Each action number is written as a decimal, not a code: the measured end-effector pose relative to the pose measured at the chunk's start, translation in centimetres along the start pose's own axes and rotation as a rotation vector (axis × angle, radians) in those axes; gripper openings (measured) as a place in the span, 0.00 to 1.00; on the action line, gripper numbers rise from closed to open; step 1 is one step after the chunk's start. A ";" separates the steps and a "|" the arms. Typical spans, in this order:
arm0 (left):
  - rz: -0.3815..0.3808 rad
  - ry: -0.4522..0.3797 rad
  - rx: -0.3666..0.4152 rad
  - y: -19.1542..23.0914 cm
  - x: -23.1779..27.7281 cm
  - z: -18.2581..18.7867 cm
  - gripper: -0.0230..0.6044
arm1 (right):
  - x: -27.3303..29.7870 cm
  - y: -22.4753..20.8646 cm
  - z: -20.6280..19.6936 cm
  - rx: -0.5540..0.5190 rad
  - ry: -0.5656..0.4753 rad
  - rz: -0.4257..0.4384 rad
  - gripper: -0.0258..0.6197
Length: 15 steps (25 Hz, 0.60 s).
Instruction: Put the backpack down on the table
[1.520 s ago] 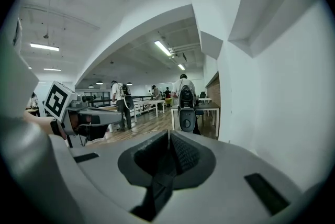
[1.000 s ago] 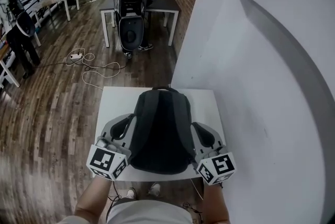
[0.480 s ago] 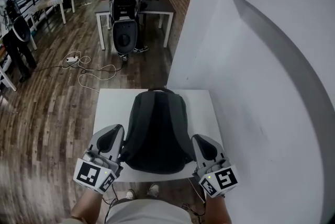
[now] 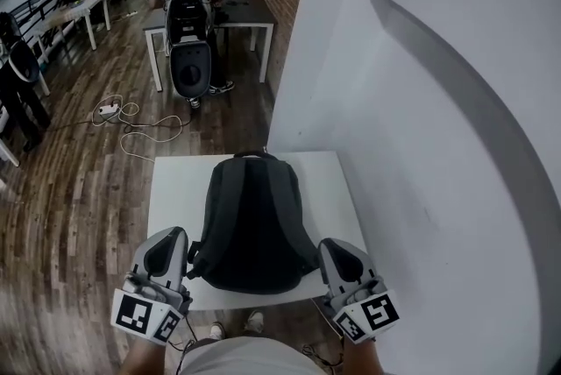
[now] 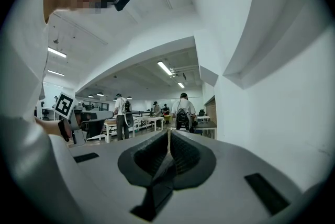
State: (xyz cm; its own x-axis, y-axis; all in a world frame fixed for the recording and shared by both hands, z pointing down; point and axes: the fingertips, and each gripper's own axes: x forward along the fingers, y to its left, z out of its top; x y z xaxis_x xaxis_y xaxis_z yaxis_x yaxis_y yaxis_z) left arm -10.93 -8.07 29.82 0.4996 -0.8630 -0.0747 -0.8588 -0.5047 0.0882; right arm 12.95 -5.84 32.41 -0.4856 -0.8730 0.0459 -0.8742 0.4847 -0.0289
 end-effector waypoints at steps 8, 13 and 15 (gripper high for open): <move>0.023 -0.011 0.001 0.7 0.2 0.2 0.06 | 0.6 0.0 -0.1 -0.014 -0.005 0.006 0.11; 0.034 -0.009 -0.001 1.2 -0.2 0.5 0.06 | 0.7 0.2 0.1 -0.012 -0.010 0.002 0.11; 0.035 -0.008 -0.001 1.1 -0.3 0.5 0.06 | 0.6 0.0 0.2 -0.017 -0.014 0.003 0.11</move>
State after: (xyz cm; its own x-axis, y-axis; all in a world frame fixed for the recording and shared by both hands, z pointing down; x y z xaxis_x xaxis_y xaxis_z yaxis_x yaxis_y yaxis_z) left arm -12.08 -8.39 29.48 0.4680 -0.8801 -0.0798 -0.8757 -0.4740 0.0919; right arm 12.62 -6.36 32.19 -0.4878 -0.8724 0.0319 -0.8729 0.4877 -0.0119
